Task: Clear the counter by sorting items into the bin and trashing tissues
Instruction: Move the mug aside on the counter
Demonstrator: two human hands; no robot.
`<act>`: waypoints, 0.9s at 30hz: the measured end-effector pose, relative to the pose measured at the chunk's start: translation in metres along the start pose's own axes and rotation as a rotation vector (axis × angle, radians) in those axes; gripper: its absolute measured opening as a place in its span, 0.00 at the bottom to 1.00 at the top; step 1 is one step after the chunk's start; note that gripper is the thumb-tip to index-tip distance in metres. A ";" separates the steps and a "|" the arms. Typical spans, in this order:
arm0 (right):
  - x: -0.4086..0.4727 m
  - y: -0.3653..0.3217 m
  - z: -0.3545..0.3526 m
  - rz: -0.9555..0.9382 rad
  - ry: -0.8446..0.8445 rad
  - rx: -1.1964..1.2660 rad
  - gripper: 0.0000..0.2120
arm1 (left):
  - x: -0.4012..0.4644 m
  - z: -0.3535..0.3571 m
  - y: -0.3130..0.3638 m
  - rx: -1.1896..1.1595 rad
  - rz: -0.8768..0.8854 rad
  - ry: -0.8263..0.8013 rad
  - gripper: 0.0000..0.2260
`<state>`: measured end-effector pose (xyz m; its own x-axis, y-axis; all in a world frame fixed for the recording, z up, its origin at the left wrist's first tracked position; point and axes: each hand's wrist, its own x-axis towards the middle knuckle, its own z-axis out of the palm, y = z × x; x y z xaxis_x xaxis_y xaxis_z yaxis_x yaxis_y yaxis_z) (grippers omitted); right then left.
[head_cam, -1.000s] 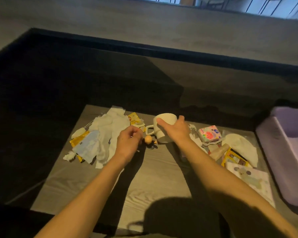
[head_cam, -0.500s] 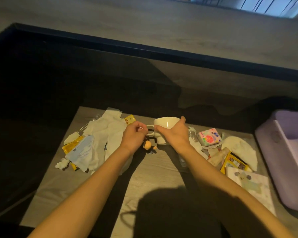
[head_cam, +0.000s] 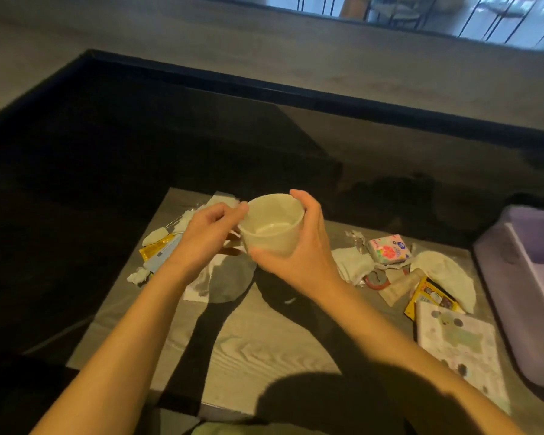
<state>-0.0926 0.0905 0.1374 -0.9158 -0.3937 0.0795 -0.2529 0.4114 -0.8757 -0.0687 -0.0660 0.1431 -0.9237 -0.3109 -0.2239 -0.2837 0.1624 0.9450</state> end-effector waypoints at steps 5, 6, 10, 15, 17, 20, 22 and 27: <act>-0.027 -0.007 0.049 -0.072 -0.322 -0.042 0.44 | -0.051 -0.046 -0.050 -0.066 -0.114 0.137 0.23; -0.032 -0.006 0.059 -0.088 -0.377 -0.058 0.44 | -0.060 -0.052 -0.061 -0.090 -0.136 0.158 0.23; -0.048 -0.008 0.102 -0.149 -0.560 -0.121 0.48 | -0.100 -0.075 -0.103 -0.123 -0.232 0.324 0.21; -0.060 -0.011 0.142 -0.211 -0.695 -0.232 0.53 | -0.130 -0.092 -0.142 -0.032 -0.239 0.524 0.18; -0.063 -0.012 0.155 -0.204 -0.744 -0.221 0.53 | -0.138 -0.096 -0.151 -0.022 -0.241 0.579 0.18; -0.061 -0.014 0.173 -0.186 -0.791 -0.232 0.53 | -0.143 -0.103 -0.165 -0.019 -0.262 0.671 0.17; -0.059 -0.015 0.182 -0.186 -0.801 -0.235 0.52 | -0.143 -0.106 -0.171 0.000 -0.270 0.710 0.17; -0.049 -0.012 0.194 -0.191 -0.829 -0.232 0.53 | -0.139 -0.111 -0.178 0.017 -0.263 0.736 0.18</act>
<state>0.0162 -0.0543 0.0514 -0.3526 -0.9057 -0.2354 -0.5181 0.3985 -0.7568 0.1390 -0.1551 0.0327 -0.4187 -0.8814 -0.2187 -0.4793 0.0099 0.8776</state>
